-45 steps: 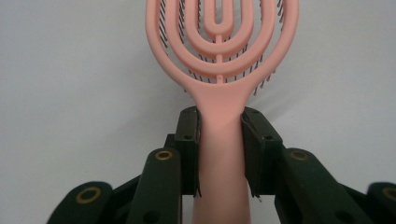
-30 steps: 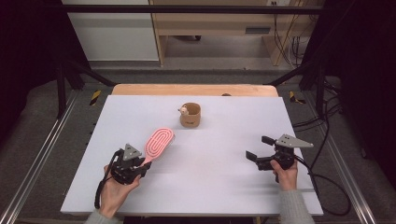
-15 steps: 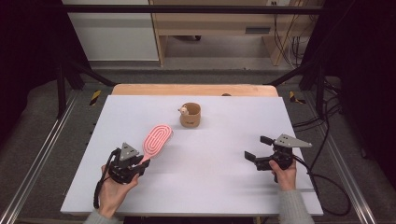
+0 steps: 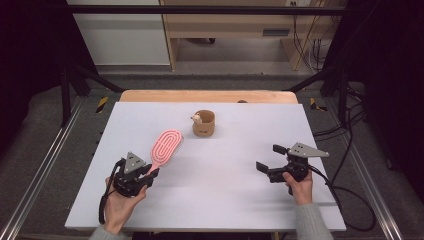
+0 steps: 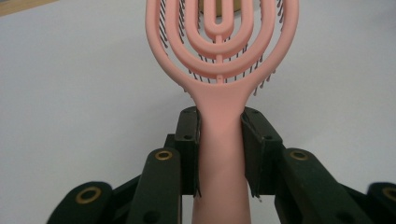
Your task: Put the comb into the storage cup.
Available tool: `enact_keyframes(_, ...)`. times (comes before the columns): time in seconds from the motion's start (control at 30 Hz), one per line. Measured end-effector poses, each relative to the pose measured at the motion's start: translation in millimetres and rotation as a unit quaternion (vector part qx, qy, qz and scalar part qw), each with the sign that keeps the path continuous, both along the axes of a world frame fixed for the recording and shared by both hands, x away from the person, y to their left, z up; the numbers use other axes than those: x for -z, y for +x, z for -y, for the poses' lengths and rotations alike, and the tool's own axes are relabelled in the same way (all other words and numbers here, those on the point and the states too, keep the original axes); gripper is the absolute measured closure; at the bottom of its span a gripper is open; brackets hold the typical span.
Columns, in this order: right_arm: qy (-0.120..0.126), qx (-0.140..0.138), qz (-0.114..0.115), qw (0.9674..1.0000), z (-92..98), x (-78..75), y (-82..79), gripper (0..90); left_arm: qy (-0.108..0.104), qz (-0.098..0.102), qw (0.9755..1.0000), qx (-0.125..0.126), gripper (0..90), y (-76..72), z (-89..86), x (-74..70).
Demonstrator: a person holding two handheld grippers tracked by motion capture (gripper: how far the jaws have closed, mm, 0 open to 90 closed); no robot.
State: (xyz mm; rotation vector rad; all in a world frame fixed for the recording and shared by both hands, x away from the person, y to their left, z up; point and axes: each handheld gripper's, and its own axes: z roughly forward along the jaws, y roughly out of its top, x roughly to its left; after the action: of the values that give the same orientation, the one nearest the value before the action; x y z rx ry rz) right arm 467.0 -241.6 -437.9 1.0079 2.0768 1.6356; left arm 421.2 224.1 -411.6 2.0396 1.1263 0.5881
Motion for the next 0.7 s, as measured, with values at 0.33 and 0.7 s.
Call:
enact_keyframes(0.33, 0.0, -0.007, 0.002, 1.0, -12.5, -4.8, -1.5, 0.4, -0.004, 0.009, 0.9999, 0.006, 69.3, 0.7, 7.2, -7.3)
enact_keyframes(0.7, 0.002, -0.012, 0.003, 0.9999, -21.6, -9.2, -3.6, 0.4, -0.014, 0.021, 0.9996, 0.014, 69.3, 4.9, 22.3, -16.9)
